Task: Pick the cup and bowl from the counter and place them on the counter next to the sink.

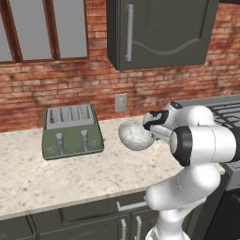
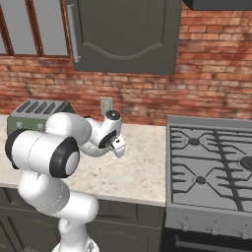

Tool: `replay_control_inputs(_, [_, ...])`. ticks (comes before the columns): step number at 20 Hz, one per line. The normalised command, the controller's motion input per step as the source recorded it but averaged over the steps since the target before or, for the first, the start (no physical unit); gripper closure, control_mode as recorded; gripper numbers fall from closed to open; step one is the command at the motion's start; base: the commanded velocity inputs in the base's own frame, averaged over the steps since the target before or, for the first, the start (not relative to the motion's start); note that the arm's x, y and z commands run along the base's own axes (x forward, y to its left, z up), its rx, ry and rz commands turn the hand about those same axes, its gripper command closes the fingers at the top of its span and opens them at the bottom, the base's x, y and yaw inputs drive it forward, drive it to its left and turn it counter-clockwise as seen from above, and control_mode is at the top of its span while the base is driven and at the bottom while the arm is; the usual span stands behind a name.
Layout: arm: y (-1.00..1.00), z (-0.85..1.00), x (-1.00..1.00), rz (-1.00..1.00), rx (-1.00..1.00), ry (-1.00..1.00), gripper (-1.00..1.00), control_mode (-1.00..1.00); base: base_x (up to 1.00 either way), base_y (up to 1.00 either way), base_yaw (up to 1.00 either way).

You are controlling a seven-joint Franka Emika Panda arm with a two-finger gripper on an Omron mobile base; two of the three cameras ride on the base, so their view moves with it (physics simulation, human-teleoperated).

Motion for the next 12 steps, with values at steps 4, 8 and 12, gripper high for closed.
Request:
replay_control_inputs(4, [-0.03,0.04,-0.32,0.0,0.03,-0.03,1.0,-1.0,0.0,0.0,0.0])
replay_control_inputs(8, [-0.2,0.27,-0.69,0.0,0.08,-0.02,1.0,-1.0,0.0,0.0,0.0])
replay_control_inputs(12, [-0.24,0.48,-0.74,0.0,0.08,0.0,1.0,-1.0,0.0,0.0,0.0])
